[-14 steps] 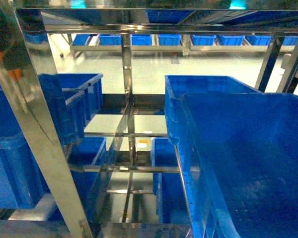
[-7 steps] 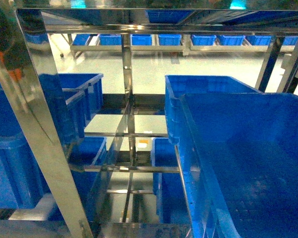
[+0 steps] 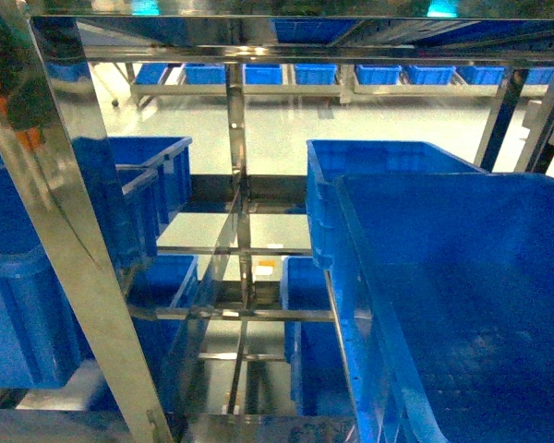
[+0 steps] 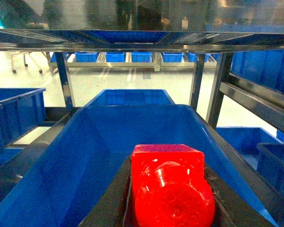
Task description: Pick red block from blue box to shelf
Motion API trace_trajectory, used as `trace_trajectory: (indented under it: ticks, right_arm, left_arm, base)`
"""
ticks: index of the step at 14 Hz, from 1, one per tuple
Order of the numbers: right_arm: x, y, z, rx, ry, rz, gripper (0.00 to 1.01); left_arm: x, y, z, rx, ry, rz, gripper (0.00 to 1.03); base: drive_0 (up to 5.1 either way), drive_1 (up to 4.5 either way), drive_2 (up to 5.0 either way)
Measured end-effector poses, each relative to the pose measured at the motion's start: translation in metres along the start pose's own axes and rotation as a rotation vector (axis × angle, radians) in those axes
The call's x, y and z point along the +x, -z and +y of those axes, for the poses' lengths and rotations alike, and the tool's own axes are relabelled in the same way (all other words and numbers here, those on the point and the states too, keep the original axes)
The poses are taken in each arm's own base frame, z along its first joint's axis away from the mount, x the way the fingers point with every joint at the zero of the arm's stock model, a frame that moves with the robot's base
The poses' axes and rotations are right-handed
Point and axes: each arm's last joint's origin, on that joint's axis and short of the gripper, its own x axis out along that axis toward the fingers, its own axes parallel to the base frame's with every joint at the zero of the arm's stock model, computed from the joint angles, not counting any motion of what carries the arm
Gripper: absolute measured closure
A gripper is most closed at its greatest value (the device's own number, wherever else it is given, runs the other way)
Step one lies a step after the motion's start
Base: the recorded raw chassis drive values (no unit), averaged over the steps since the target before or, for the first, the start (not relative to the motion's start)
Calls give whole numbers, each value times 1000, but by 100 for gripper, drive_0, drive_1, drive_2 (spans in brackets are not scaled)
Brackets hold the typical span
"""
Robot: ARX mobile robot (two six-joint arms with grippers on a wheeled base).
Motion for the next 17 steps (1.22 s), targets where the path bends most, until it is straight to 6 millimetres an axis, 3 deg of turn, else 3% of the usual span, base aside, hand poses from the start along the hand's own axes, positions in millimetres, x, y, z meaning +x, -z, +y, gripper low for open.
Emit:
trace_trajectory:
  ticks: [15,17]
  right_arm:
    - [0,0,0,0,0,0,73]
    - [4,4,4,-85,99,236,73]
  left_arm:
    - [0,0,0,0,0,0,5]
    - [0,0,0,0,0,0,5]
  base:
    - [0,0,0]
    - [0,0,0]
